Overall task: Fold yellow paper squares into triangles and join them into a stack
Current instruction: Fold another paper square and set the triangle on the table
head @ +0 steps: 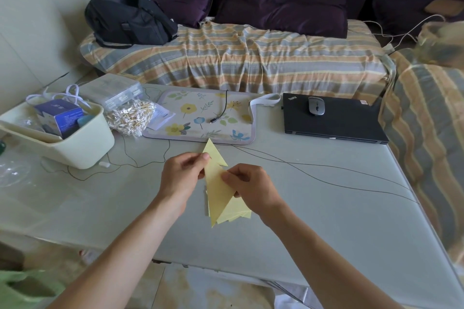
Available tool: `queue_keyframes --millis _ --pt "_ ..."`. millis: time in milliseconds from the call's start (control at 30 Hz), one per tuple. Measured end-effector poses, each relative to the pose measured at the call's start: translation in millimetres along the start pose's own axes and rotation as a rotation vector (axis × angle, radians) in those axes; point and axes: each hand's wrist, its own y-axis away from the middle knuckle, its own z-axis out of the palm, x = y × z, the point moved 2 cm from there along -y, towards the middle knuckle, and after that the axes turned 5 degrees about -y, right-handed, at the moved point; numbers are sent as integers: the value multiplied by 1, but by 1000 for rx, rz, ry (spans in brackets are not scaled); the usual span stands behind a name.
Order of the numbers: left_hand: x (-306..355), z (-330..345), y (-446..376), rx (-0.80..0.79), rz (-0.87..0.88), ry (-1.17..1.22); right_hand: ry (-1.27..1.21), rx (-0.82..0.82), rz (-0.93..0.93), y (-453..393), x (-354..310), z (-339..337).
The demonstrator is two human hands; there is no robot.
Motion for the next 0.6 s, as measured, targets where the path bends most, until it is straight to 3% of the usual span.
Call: queue_keyframes --millis 167,467,600 --pt "-1 1 2 -121 -2 14 15 26 -13 1 -1 -4" --pt "5 -4 -4 -33 -22 70 -174 -21 14 -2 0 -3" --pt "-3 -4 -7 26 64 -90 -189 -54 -9 1 -2 0"
